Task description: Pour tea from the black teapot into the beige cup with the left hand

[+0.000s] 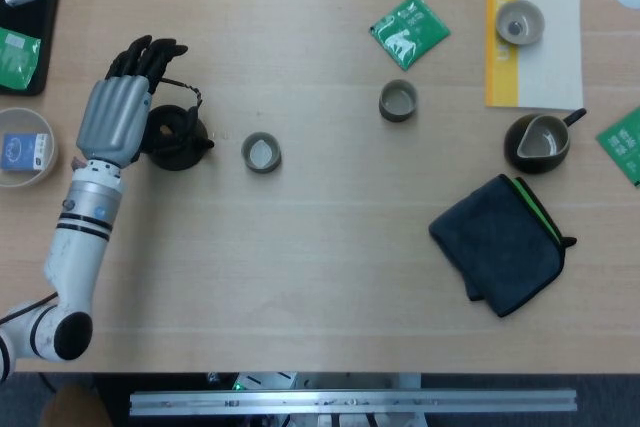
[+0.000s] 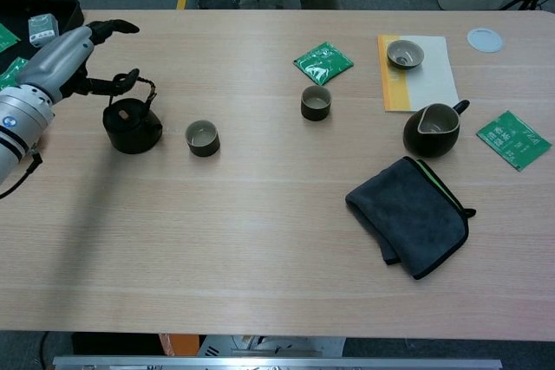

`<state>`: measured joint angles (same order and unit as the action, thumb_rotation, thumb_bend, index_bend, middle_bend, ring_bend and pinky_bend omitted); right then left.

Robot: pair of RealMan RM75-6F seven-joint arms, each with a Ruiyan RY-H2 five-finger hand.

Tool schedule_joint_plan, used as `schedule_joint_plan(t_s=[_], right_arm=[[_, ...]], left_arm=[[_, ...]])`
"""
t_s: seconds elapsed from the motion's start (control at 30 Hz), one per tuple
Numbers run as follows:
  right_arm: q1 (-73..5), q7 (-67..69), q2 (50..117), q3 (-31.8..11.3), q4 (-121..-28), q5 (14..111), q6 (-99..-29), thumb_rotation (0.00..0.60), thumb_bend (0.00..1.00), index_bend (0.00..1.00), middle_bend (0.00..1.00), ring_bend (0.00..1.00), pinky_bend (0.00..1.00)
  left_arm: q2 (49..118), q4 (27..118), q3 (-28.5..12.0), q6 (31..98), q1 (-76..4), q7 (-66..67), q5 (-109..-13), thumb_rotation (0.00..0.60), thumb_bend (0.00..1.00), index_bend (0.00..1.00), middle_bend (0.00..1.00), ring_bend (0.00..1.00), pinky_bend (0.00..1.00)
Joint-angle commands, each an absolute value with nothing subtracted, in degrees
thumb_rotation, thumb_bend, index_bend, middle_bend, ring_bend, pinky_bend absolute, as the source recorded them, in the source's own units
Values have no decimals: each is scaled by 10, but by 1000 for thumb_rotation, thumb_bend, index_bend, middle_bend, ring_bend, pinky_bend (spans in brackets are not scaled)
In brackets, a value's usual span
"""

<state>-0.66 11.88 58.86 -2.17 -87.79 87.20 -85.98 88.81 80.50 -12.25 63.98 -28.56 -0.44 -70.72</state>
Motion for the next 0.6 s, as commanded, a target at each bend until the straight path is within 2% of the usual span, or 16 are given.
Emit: schedule_joint_plan(t_s=[0.03,0.2,0.4,0.6], right_arm=[[-7,117,589,-21,-879,873,-858,600,8,240,313,247,184],[-10,114,589,-21,-882,877,-857,600,8,240,313,247,183],[-15,111,591,-20,-884,881,-853,600,9,240,313,247,184],[-19,112,594,-19,-883,884,-849,600,9,240,313,247,183]], left_arm=[[864,825,-92,694,-259,-3,-763,510,387,139,123,37,125],[829,853,-63,742,-226,4,-799,548,386,146,123,38,125],[773,913,-28,784,-180,29,-816,559,386,150,124,38,125],[744,951,-2,833,-134,40,-830,585,386,153,124,39,125]])
